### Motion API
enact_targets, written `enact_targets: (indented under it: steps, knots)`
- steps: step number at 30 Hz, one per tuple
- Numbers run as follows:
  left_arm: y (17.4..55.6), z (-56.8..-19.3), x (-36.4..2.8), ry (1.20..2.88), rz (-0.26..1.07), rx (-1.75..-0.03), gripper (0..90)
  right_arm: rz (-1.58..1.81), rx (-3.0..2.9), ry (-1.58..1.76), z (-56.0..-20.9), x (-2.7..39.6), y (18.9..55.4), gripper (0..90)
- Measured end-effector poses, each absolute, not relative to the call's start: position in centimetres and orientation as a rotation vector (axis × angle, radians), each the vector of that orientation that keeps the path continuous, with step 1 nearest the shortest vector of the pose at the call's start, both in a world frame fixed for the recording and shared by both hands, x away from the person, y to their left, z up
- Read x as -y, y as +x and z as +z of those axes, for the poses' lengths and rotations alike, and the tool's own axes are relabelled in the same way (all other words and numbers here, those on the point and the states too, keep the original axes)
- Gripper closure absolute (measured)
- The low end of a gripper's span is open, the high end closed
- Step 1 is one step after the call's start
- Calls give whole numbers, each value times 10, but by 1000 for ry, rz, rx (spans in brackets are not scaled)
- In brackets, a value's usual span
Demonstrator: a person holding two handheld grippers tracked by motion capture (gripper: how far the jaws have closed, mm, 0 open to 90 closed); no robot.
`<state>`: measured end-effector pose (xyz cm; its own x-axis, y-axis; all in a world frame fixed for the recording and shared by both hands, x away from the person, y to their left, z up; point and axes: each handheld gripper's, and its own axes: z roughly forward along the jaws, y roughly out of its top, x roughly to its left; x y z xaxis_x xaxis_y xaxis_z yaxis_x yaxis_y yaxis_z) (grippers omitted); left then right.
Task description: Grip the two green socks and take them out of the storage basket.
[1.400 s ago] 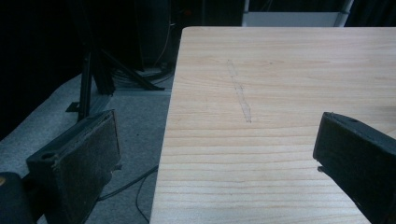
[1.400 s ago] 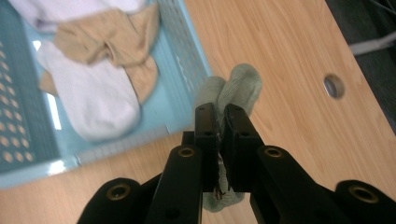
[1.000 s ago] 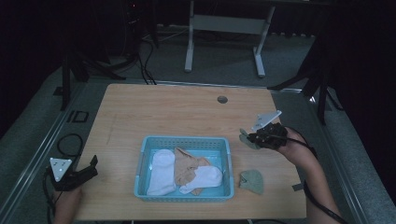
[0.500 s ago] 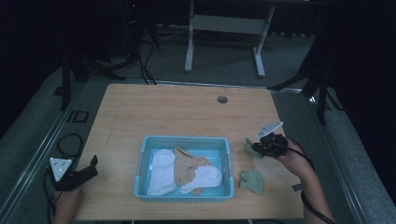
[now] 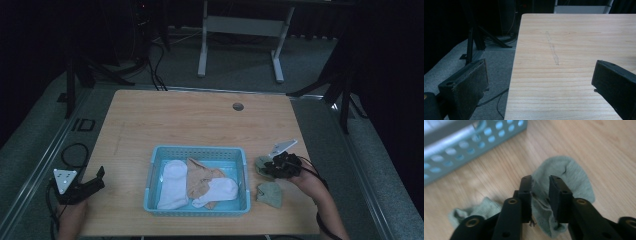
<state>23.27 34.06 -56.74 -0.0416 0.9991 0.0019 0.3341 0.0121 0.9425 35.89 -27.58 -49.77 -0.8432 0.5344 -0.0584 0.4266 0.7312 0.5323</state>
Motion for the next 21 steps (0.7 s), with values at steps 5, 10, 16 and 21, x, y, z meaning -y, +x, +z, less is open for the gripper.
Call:
enact_targets:
  steps: [5,10,16,21]
  knots:
    - [233,-567,-341,1432,1055,-1491,4,803,-2655,795,-490,283,357,490]
    - [233,-567,-341,1432,1055,-1492,4,860,-2587,875,-486,299,358,356]
    - [233,-567,-340,1434,1057,-1492,3,903,-2512,991,-488,320,358,204]
    - [233,-567,-340,1434,1057,-1492,3,940,-2455,1070,-489,332,358,146]
